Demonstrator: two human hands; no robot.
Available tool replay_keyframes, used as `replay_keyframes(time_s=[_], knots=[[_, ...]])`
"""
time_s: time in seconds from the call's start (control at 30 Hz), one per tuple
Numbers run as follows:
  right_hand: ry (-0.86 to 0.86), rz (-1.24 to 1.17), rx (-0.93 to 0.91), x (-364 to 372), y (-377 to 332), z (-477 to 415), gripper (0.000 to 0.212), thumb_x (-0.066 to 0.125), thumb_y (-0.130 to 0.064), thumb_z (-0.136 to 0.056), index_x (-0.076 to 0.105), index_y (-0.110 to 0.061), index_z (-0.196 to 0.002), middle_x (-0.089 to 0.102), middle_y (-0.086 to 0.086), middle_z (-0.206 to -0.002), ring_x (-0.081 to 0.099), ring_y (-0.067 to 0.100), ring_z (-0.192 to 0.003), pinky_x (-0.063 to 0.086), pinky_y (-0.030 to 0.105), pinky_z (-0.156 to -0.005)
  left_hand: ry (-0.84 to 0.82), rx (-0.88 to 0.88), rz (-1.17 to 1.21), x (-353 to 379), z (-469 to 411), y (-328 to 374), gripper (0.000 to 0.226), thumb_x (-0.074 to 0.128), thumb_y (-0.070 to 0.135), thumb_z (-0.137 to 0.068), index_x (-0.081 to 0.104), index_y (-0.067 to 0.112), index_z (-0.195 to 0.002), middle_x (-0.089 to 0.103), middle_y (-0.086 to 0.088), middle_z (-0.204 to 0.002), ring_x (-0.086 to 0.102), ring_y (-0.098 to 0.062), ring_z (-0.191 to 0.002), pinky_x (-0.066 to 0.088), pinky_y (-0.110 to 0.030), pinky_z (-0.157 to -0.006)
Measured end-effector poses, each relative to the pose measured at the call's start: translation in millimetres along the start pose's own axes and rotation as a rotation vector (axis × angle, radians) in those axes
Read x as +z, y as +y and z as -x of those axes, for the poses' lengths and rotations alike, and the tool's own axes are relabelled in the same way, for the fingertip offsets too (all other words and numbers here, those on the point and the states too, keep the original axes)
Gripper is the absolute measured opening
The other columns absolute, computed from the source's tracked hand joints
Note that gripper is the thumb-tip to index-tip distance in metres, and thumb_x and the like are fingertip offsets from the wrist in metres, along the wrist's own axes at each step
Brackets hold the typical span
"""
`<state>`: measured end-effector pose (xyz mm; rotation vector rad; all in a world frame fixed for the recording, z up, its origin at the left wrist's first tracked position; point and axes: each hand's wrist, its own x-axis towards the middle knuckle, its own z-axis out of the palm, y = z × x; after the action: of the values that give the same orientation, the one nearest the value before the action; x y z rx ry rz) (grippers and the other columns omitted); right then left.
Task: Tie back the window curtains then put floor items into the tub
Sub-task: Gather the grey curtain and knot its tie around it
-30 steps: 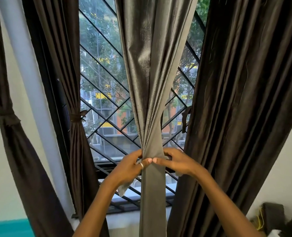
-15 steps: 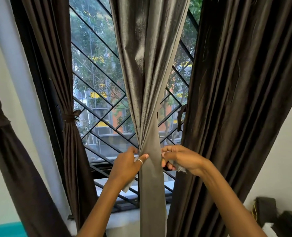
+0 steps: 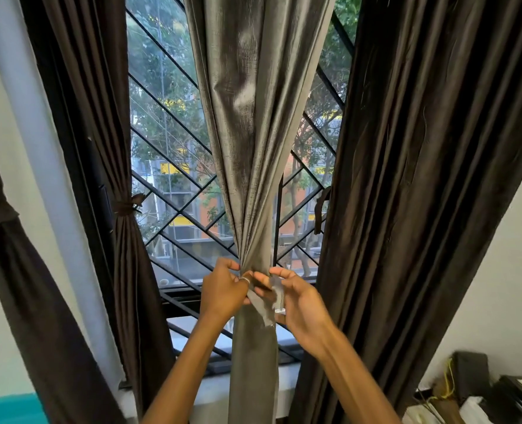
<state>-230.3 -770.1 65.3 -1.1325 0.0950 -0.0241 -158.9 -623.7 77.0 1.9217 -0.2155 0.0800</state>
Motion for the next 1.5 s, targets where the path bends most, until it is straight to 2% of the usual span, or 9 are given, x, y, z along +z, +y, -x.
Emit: replay_keyframes(time_s=[0.1,0.3,0.47,0.6,0.7,0.9,1.07,1.27,1.5], knots=[[-0.012,0.058,-0.067,6.5,7.8,5.7,0.03,0.034,-0.018,-0.105,0.048,-0.014,-0.132,0.07,0.003,-0.126,0.07,0.026,-0.108,0.048,0.049,-0.09,-0.018,-0.055,0.069,-1.2,2.6,3.6,0.022,0.073,0.015,-0.088,0.055,0.015,-0.101,0.067,-0.009,-0.083,0.074,-0.018,-0.065,0.064,-0.038,-0.062],[0.056,0.373,-0.156,13.9,8.9,7.4,0.046,0.071,-0.006,-0.091,0.047,-0.021,-0.127,0.076,0.003,-0.111,0.073,0.018,-0.101,0.057,0.028,-0.077,-0.069,-0.127,0.146,-5.6,7.7,10.4,0.024,0.069,0.014,-0.092,0.056,0.006,-0.111,0.072,-0.013,-0.085,0.073,-0.014,-0.056,0.057,-0.023,-0.05],[0.105,0.662,-0.273,7.9,18.8,-3.0,0.052,0.064,0.003,-0.092,0.04,-0.02,-0.132,0.071,0.002,-0.118,0.07,0.012,-0.105,0.056,0.027,-0.087,-0.233,-0.208,0.202,-15.9,14.5,21.1,0.036,0.065,0.012,-0.093,0.05,0.008,-0.125,0.07,-0.014,-0.097,0.075,-0.021,-0.073,0.062,-0.03,-0.062],[0.095,0.878,-0.358,10.2,27.1,-5.3,0.056,0.065,-0.003,-0.093,0.036,-0.02,-0.138,0.069,-0.007,-0.119,0.065,0.001,-0.11,0.053,0.019,-0.089,-0.102,-0.034,-0.255,-25.2,19.6,23.0,0.033,0.062,0.037,-0.093,0.055,0.023,-0.122,0.067,0.003,-0.098,0.069,-0.019,-0.086,0.06,-0.039,-0.078],[0.086,0.97,-0.424,10.5,32.1,-6.1,0.051,0.061,-0.003,-0.093,0.038,-0.021,-0.135,0.071,-0.006,-0.11,0.066,0.005,-0.105,0.055,0.027,-0.087,0.056,0.188,-0.394,-28.8,35.8,36.2,0.032,0.047,0.058,-0.096,0.06,0.029,-0.099,0.064,0.01,-0.087,0.063,-0.011,-0.08,0.056,-0.038,-0.074],[0.066,1.06,-0.476,7.5,34.0,-4.0,0.035,0.054,0.001,-0.092,0.039,-0.02,-0.116,0.062,0.004,-0.085,0.065,0.02,-0.08,0.055,0.05,-0.07,-0.124,0.137,-0.569,-29.5,43.0,54.5,0.045,0.049,0.064,-0.092,0.065,0.022,-0.088,0.068,0.002,-0.074,0.064,-0.016,-0.072,0.053,-0.031,-0.065],[0.062,1.05,-0.426,9.9,34.4,0.6,0.058,0.057,-0.001,-0.096,0.03,-0.02,-0.144,0.065,-0.008,-0.121,0.063,0.004,-0.108,0.055,0.025,-0.089,-0.174,0.166,-0.582,-22.9,30.8,43.8,0.034,0.052,0.03,-0.1,0.07,0.014,-0.076,0.065,-0.002,-0.067,0.063,-0.017,-0.063,0.043,-0.025,-0.052],[0.281,0.873,-0.456,31.0,72.2,16.5,0.078,0.048,-0.02,-0.098,0.001,-0.038,-0.157,0.058,-0.01,-0.141,0.062,0.008,-0.118,0.055,0.036,-0.095,-0.119,0.174,-0.386,-10.2,31.3,46.0,0.041,0.045,0.032,-0.104,0.068,0.01,-0.079,0.071,-0.008,-0.07,0.068,-0.019,-0.067,0.05,-0.026,-0.057],[0.31,1.291,-0.534,36.7,92.6,20.9,0.043,0.049,-0.005,-0.095,0.041,-0.017,-0.135,0.061,0.008,-0.114,0.06,0.02,-0.093,0.042,0.023,-0.073,-0.33,0.261,-0.441,-15.3,21.6,42.8,0.02,0.04,0.026,-0.106,0.056,0.017,-0.099,0.067,-0.004,-0.081,0.068,-0.018,-0.064,0.055,-0.035,-0.066]])
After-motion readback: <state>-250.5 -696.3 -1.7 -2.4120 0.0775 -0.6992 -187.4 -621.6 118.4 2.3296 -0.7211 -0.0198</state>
